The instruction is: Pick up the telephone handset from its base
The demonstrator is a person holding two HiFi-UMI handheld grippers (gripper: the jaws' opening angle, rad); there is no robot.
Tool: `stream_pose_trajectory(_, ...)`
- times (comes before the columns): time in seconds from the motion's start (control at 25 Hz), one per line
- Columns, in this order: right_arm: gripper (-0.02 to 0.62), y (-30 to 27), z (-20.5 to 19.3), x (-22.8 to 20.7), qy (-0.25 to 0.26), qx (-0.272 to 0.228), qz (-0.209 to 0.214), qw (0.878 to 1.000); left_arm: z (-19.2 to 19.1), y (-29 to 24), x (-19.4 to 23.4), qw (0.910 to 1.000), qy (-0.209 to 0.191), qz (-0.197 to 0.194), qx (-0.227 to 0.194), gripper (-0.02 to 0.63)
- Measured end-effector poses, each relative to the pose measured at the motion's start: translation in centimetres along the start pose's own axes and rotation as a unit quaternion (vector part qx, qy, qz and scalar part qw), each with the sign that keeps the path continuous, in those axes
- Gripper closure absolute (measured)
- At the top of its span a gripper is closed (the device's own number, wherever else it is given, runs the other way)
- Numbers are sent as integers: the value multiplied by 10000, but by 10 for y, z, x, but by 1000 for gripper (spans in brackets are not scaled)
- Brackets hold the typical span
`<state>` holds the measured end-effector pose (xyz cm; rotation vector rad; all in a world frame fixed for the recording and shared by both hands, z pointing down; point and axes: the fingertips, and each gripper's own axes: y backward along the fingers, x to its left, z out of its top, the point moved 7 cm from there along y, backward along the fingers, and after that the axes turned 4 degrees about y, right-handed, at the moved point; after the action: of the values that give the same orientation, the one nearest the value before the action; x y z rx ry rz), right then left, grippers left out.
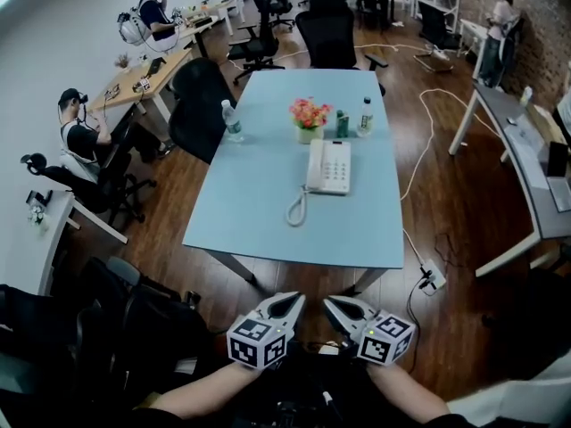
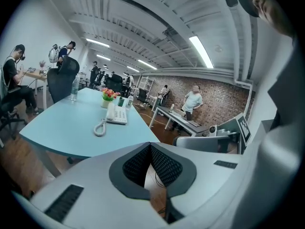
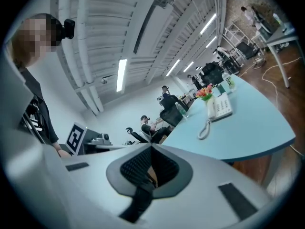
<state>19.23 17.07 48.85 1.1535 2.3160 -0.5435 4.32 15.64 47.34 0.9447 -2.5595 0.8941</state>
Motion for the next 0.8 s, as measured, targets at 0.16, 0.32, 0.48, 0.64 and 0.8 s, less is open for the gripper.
stream_pose_trajectory(0.16,580,-17,1,-11,100,114,-115,9998,8,-14,15,9999,15,-52,91,614)
stream_pose_trajectory(0.32,580,-43,20,-28,19,106,-248,9996,36,-28,45,9999,79,-117,50,615)
stream_pose_trajectory(0.48,580,-73,53,-49,159,84,-568,9982,77,-45,81,9996,166,-207,-125,615)
stream_pose_trajectory(0.64,580,-113,81,-68,363,107,-801,9961,119,-64,125,9985,233,-331,-364,615)
stream_pose_trajectory(0.8,580,-151,101,-87,331,27,-1089,9935,146,-82,169,9978,267,-502,-333,615)
